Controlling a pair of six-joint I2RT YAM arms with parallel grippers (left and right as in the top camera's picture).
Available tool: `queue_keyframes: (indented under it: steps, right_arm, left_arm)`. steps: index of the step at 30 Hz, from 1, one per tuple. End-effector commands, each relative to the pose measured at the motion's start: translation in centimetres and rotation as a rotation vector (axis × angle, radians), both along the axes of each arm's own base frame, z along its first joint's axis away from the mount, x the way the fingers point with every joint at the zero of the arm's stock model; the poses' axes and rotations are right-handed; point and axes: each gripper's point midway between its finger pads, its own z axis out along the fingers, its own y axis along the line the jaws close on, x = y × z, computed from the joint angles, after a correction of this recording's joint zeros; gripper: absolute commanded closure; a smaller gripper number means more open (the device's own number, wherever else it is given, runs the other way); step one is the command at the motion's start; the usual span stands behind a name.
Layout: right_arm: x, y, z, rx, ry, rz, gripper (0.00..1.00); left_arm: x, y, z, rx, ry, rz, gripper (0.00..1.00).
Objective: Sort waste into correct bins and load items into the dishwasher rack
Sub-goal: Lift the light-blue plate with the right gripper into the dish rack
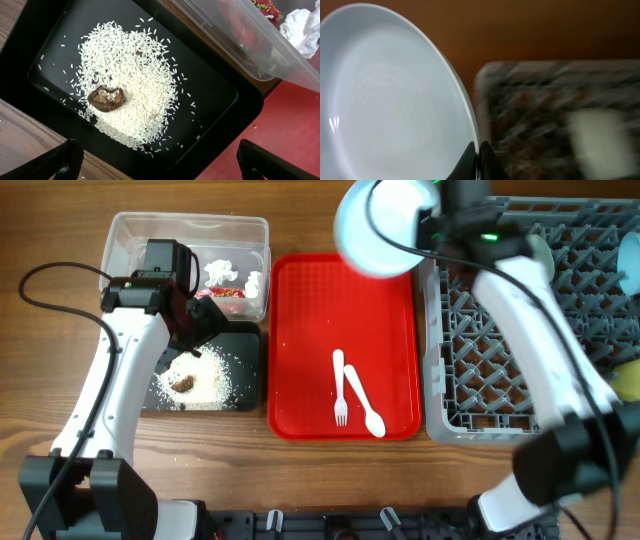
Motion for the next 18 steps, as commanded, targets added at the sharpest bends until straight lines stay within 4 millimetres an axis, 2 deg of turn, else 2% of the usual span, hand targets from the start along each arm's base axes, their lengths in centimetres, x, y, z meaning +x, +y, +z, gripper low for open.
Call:
queue_keyframes:
  steps: [1, 2, 5, 7, 13, 14, 18]
  right_arm:
    - [-1.4, -7.3, 6.4, -0.356, -0.108, -0.188, 0.96]
    - [-1.8, -9.2, 7.5, -0.449, -0.112, -0.257, 0.96]
    - [-3.9, -13.3, 9.5, -0.611, -0.110, -0.490, 0.96]
    - [-4.4, -14.7, 9.9, -0.683, -0.087, -0.544, 0.96]
    - [-2.9, -15.3, 6.6, -0.710, -0.011, -0.518, 0.96]
    - [-2.5, -15.3, 5.1, -0.722, 0.021, -0.506, 0.96]
    - [-1.7, -15.4, 1.8, -0.762, 0.099, -0.491, 0.96]
  left_arm:
    - [0.0, 0.4, 0.3, 0.005, -0.015, 0.025, 0.00]
    - [0.0, 0.4, 0.3, 0.005, -0.015, 0.025, 0.00]
    - [0.0, 0.4, 0.4, 0.005, -0.016, 0.025, 0.00]
    - [0.0, 0.4, 0.4, 0.006, -0.016, 0.025, 0.00]
    - [0.0, 0.4, 0.4, 0.005, -0.016, 0.025, 0.00]
    - [0.0, 0.4, 0.4, 0.006, -0.016, 0.025, 0.00]
    - [0.0, 0.4, 0.3, 0.005, -0.015, 0.025, 0.00]
